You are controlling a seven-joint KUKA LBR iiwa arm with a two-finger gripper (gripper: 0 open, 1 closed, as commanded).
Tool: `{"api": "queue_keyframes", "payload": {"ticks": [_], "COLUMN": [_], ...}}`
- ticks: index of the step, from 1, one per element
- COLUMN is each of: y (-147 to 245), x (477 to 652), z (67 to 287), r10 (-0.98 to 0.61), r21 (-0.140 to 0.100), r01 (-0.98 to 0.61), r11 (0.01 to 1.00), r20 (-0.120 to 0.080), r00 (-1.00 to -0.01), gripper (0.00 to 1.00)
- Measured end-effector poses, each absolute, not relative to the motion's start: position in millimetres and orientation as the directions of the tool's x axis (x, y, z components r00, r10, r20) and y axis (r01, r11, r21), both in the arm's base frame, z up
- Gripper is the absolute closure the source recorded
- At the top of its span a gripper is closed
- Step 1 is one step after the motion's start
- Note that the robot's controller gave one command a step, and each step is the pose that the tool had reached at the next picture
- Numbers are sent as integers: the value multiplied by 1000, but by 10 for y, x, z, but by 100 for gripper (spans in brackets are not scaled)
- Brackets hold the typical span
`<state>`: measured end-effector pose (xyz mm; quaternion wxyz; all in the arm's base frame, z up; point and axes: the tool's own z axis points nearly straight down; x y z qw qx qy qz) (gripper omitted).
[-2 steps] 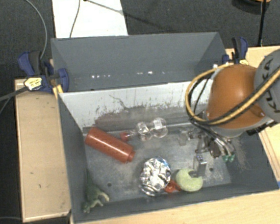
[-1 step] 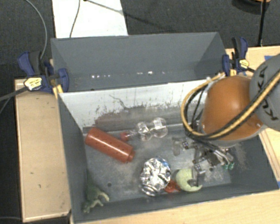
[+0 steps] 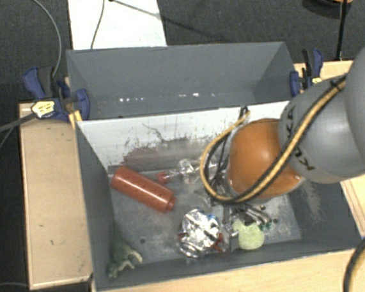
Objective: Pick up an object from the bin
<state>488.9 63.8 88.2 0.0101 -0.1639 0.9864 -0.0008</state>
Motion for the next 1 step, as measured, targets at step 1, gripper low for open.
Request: {"api": "queue_keyframes", "payload": {"ticks": [1], "y": [857], "x": [5086], "z": [761], "r10": [-481], "r21": [-11], "r01": [-481], "r11": [877], "r20": [-20], "r00": [-876], "gripper": [100]}}
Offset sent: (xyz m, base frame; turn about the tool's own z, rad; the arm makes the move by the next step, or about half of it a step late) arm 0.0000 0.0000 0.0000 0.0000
